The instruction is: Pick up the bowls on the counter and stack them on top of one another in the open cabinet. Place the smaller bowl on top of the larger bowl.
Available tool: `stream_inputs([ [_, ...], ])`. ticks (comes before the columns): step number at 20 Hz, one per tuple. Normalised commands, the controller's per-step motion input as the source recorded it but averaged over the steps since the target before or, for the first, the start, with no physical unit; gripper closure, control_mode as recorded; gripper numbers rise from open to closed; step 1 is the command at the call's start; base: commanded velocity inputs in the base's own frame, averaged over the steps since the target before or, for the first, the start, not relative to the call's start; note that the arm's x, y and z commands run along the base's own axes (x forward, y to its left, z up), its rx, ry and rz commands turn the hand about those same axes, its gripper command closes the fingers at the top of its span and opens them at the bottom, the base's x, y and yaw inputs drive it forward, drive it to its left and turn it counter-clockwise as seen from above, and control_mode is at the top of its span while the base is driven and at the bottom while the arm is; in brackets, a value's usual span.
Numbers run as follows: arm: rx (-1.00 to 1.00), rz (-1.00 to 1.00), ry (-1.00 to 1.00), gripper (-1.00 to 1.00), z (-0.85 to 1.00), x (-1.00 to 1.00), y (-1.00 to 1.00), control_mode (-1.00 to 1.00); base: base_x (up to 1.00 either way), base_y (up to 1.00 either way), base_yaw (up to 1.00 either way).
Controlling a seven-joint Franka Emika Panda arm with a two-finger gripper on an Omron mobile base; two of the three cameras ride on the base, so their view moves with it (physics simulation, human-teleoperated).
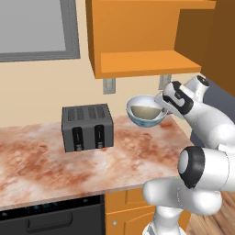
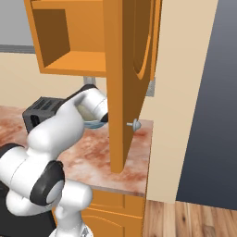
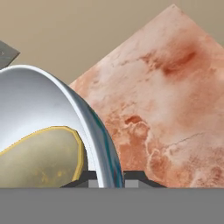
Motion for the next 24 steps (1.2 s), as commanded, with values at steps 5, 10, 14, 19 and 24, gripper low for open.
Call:
stream_inputs([
  [5, 0.00, 0.05, 0.00, 1.00, 0.34, -0.39, 0.00, -1.00, 0.00, 0.00, 0.00],
  [10, 0.00, 0.05, 0.00, 1.00, 0.36, -0.35, 0.00, -1.00, 0.00, 0.00, 0.00],
  [14, 0.00, 0.04, 0.00, 1.00, 0.42, -0.31, 0.00, -1.00, 0.00, 0.00, 0.00],
  [19, 0.00, 0.02, 0.00, 1.00, 0.47, -0.21, 0.00, -1.00, 0.00, 0.00, 0.00],
  [24, 0.00, 0.01, 0.00, 1.00, 0.47, -0.12, 0.00, -1.00, 0.00, 0.00, 0.00],
])
